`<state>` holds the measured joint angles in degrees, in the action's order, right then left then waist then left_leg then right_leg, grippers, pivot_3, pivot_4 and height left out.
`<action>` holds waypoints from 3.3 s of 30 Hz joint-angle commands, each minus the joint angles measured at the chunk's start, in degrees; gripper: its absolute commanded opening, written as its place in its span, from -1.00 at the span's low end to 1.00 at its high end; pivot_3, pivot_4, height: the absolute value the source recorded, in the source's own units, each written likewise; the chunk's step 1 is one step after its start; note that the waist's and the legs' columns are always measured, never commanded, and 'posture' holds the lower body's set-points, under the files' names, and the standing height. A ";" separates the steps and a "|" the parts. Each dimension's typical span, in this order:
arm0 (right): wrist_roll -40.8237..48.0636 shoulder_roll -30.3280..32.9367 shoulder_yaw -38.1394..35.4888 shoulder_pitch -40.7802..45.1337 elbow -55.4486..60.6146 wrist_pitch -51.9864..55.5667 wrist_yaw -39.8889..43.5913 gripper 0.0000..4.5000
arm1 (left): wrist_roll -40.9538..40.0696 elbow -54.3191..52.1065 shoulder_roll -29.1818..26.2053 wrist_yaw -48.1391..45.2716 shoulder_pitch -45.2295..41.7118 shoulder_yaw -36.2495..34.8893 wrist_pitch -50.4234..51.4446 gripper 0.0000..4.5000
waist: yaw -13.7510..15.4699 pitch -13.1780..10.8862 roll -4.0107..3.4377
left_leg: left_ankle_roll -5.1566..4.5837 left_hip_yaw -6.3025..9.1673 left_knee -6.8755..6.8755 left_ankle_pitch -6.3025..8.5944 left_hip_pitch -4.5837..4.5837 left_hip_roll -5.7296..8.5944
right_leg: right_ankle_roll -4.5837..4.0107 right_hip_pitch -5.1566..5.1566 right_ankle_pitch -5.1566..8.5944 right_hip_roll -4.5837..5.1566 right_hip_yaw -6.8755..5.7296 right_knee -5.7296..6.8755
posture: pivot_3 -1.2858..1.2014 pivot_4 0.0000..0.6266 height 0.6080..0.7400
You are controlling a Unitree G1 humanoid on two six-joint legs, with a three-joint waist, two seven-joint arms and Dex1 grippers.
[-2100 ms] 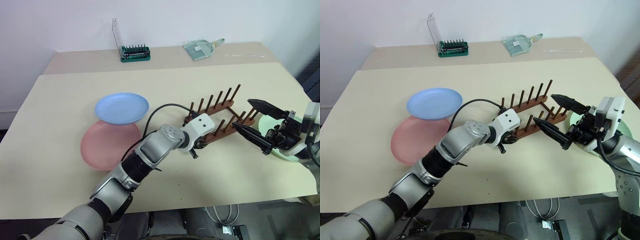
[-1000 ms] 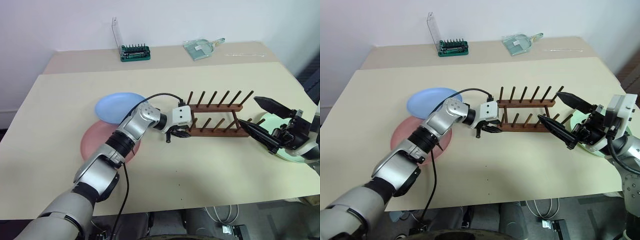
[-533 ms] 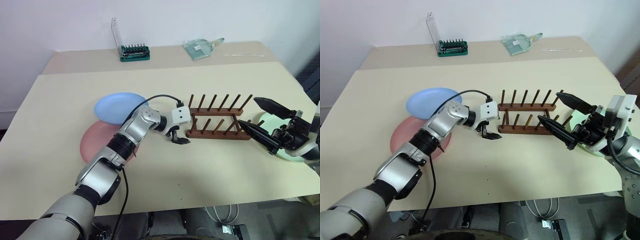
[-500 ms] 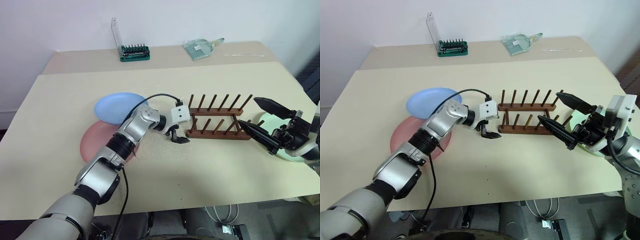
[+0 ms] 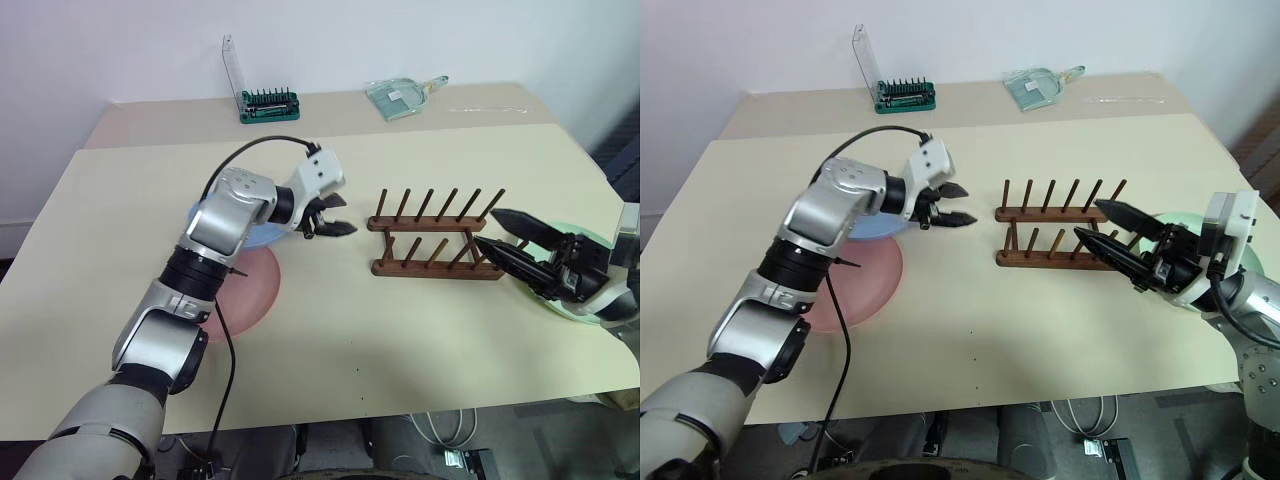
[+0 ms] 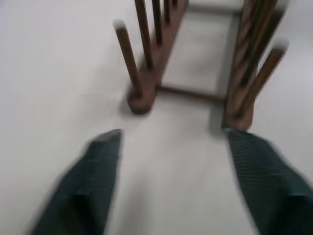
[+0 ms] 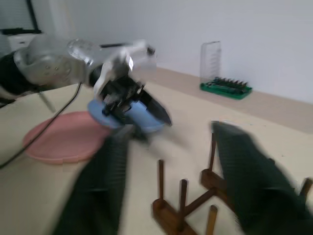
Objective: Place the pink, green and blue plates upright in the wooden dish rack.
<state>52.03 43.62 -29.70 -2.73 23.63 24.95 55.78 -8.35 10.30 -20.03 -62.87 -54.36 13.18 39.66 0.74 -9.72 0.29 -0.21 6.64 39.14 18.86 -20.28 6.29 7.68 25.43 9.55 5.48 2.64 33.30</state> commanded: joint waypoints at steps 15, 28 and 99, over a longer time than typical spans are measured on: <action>-34.37 6.20 14.89 -2.78 -12.66 -20.20 3.23 -1.00 | 2.04 -8.84 1.41 -1.78 6.57 19.74 -7.53 -0.99 | 0.00 0.01 0.00 | 0.12 -0.09 0.04 -0.07 0.17 0.00 | 0.00 -0.19 0.01 -0.02 0.05 -0.01 | 0.03 -0.52 0.93; -50.43 7.77 23.66 5.40 -29.12 -30.13 -2.58 -1.00 | 15.55 0.73 9.16 12.49 6.93 24.47 -11.73 -0.99 | -0.05 0.02 -0.01 | 0.12 -0.10 0.04 -0.07 0.22 0.00 | 0.00 -0.22 0.01 -0.03 0.06 -0.02 | 0.03 -0.52 0.93; -11.02 -10.16 20.73 28.08 -16.16 -3.41 1.21 0.97 | -8.45 7.94 -50.37 2.45 -7.19 -3.72 50.05 1.00 | -2.12 -0.09 0.05 | 0.18 -0.13 0.00 -0.10 -0.04 -0.01 | -0.06 0.46 -0.01 -0.08 0.03 0.81 | 0.03 -0.52 0.93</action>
<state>41.45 33.88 -8.76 23.87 7.63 23.02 56.11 -14.99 19.22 -67.55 -61.37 -62.51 11.94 86.09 -1.38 -9.81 0.34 -0.02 6.43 39.09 18.75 -20.35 6.26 7.62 26.07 9.54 5.40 2.67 34.16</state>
